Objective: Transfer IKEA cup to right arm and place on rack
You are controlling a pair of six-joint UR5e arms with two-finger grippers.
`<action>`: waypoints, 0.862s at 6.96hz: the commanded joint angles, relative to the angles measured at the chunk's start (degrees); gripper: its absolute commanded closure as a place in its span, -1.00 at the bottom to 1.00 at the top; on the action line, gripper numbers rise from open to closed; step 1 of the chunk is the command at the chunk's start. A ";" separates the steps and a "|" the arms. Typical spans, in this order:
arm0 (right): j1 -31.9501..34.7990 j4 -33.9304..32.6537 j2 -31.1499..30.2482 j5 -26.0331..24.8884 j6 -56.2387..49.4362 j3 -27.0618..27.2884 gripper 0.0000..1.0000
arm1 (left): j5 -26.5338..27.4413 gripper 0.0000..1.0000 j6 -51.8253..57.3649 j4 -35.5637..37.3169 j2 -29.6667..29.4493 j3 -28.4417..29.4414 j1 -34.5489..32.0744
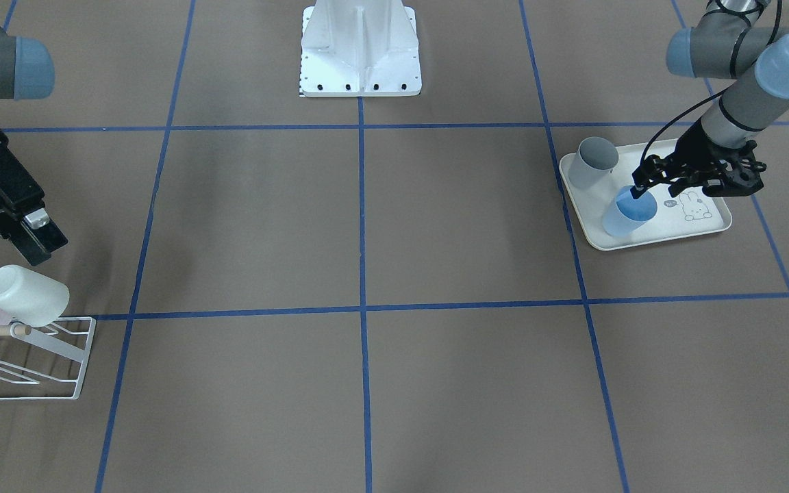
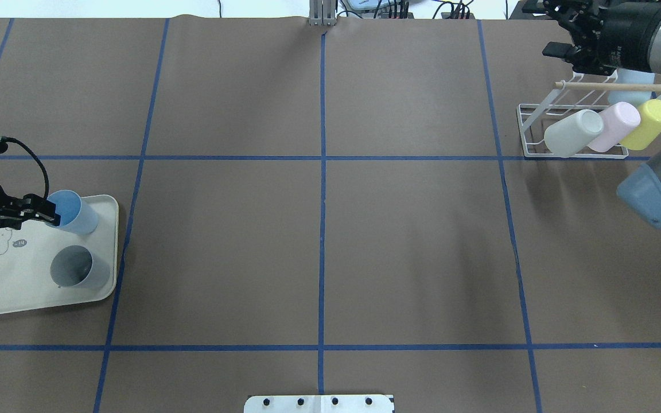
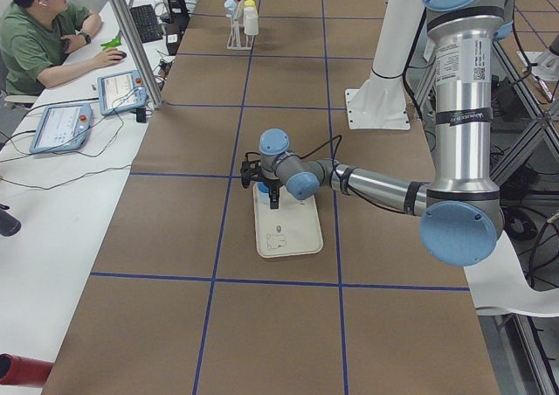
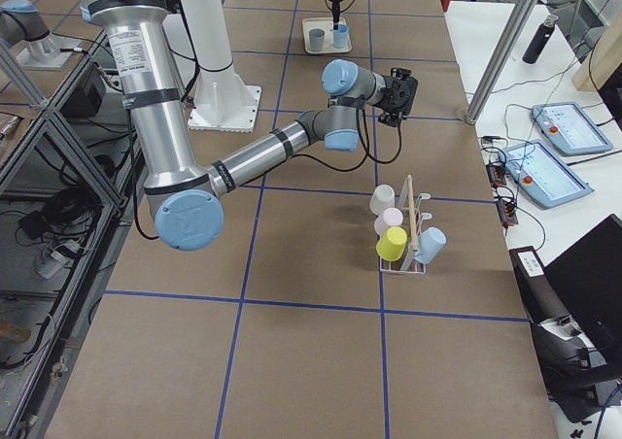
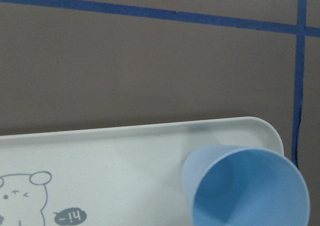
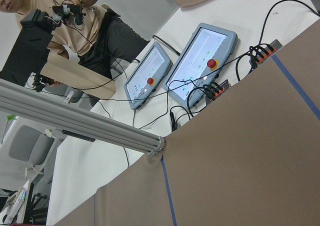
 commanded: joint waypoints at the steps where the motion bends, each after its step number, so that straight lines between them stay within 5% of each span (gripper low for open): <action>1: -0.06 0.05 0.00 0.07 -0.05 -0.09 -1.00 | -0.19 -0.46 -0.04 0.81 -0.82 0.48 0.15; 3: -0.14 0.05 0.00 0.07 -0.05 -0.17 -1.00 | -0.37 0.19 -0.04 3.80 -2.67 0.39 0.15; 4: -0.32 0.05 0.00 -0.02 -0.05 -0.09 -1.00 | -0.37 0.87 0.31 3.81 -2.58 0.39 0.15; 6: -0.67 0.05 0.00 -0.20 -0.05 0.09 -1.00 | -0.45 1.00 -0.12 3.90 -1.80 -0.13 -0.11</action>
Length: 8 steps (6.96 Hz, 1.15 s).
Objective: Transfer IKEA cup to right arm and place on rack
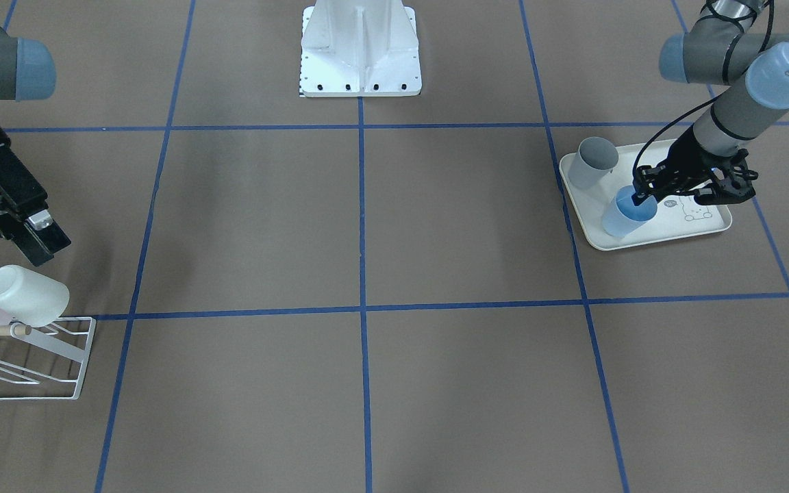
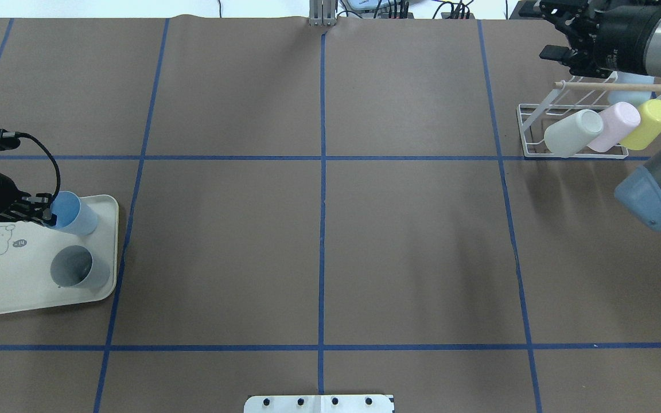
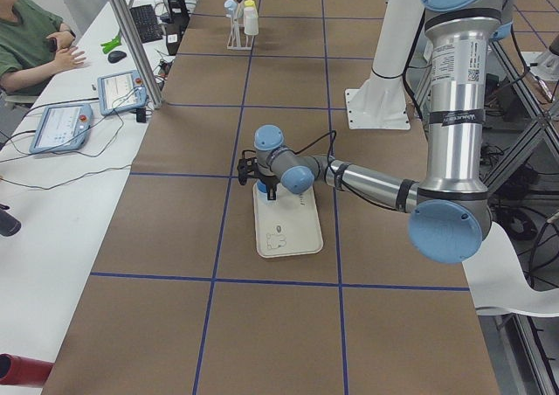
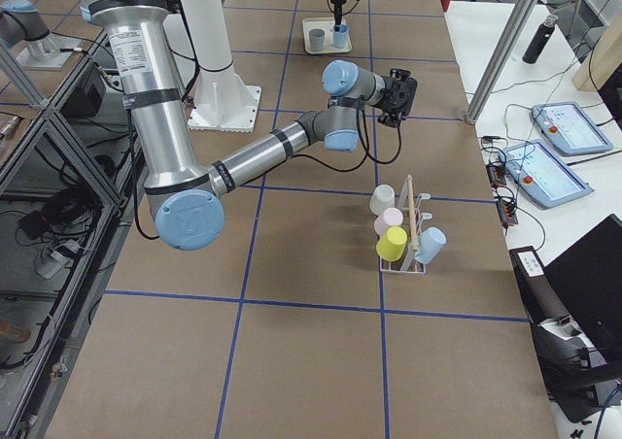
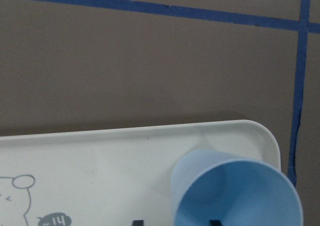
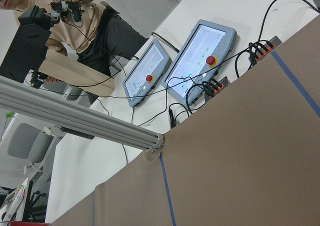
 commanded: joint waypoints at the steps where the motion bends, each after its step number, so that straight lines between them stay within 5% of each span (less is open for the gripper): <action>1: -0.25 0.00 0.00 -0.31 0.09 0.30 -1.00 | -1.59 1.00 -0.47 0.37 1.89 -2.60 -1.68; 4: -1.29 0.09 0.09 -0.40 1.40 0.48 -1.00 | -4.07 1.00 -5.09 5.21 -0.09 -7.27 -11.00; 8: -5.07 6.58 0.70 -1.19 6.66 -0.22 -1.00 | -1.54 1.00 -37.49 1.90 -15.74 -7.80 -10.49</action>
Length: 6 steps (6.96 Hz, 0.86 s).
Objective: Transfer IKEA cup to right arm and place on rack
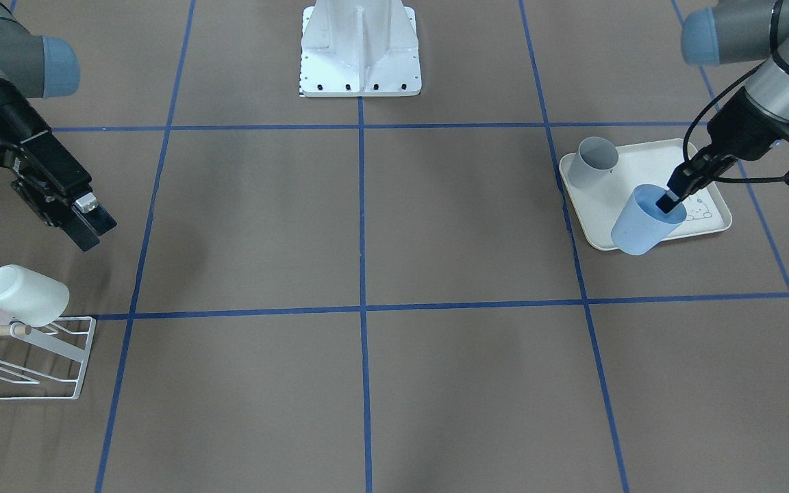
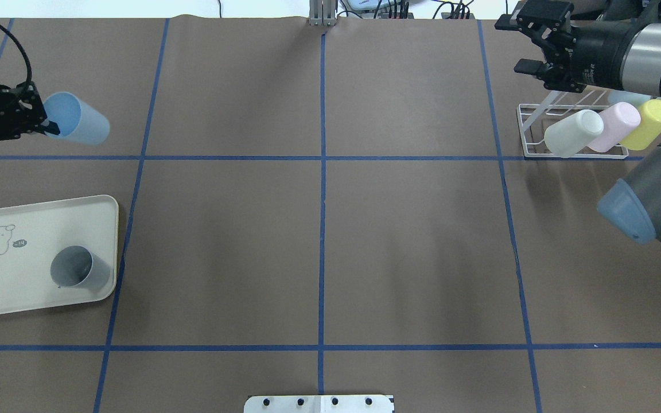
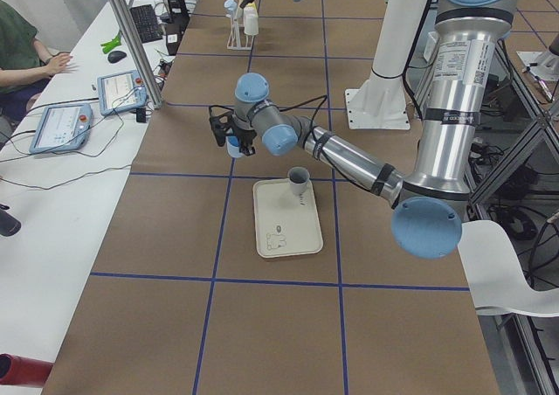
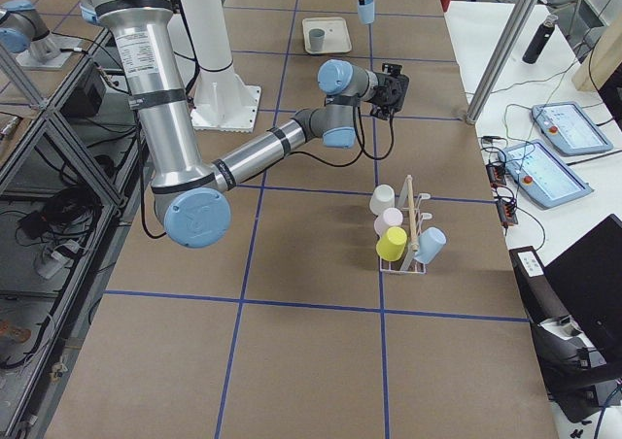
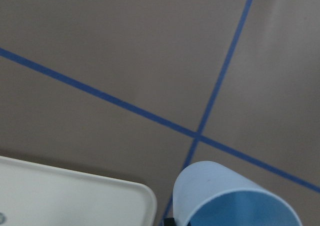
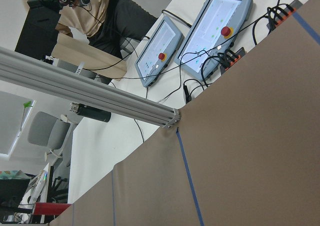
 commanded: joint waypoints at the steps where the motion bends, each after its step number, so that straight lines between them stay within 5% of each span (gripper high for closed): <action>1: -1.87 2.35 0.12 -1.37 4.52 0.31 -1.00 | 4.22 1.00 -16.52 -9.12 -3.45 -0.18 2.55; 6: -4.06 12.17 1.35 -2.79 16.65 0.40 -1.00 | 25.01 1.00 -48.90 -31.75 -7.48 0.34 15.45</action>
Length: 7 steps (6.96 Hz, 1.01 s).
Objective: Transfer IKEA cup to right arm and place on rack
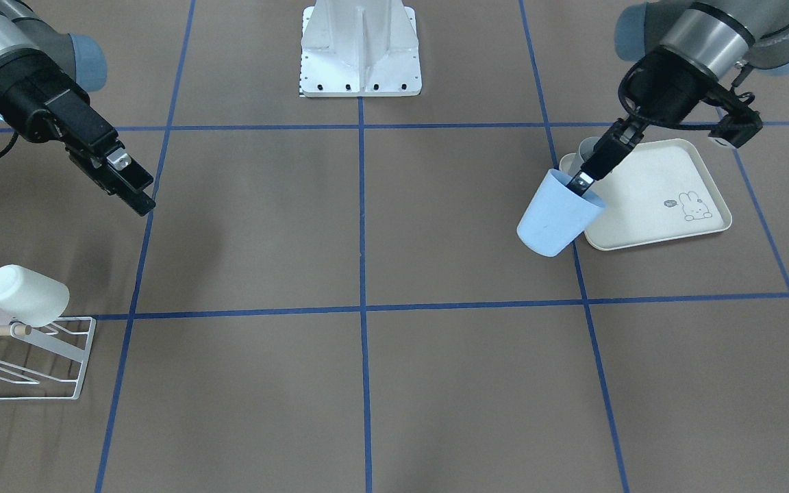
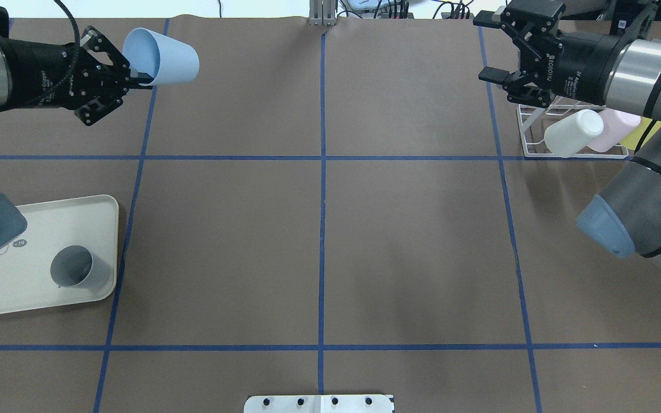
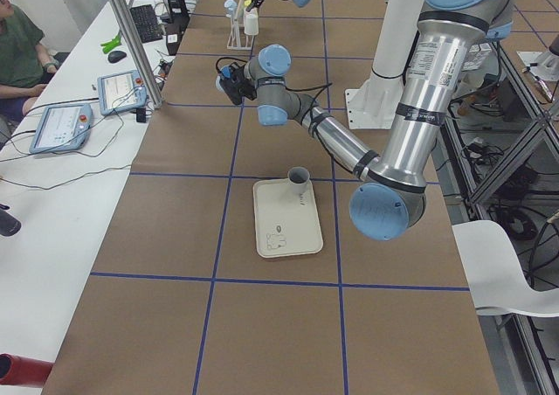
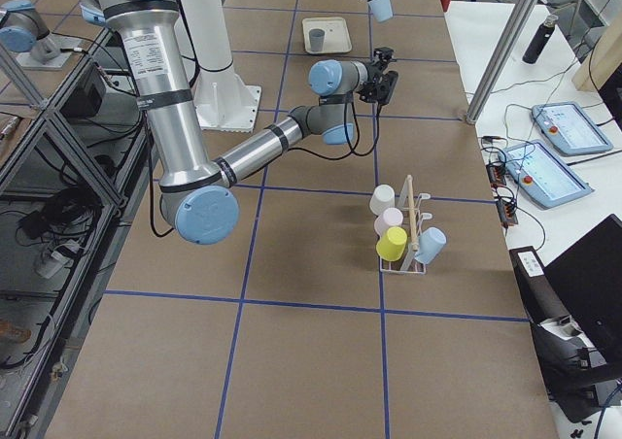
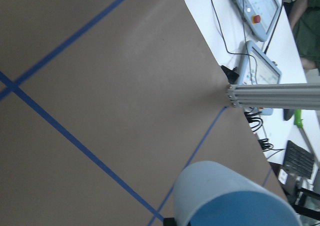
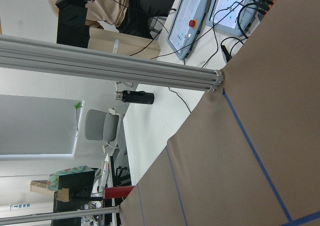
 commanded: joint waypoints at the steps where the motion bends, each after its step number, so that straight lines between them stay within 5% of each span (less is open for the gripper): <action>1: -1.64 4.33 0.14 -1.30 3.27 -0.39 -1.00 | 12.63 1.00 -9.87 -5.28 -3.91 0.58 8.48; 4: -6.73 4.79 2.78 -7.19 7.40 -0.22 -1.00 | 31.45 1.00 -15.71 -14.03 -10.34 3.29 21.31; 7: -12.45 4.88 6.89 -13.87 7.41 -0.30 -1.00 | 41.23 1.00 -15.80 -38.79 -10.87 14.78 25.38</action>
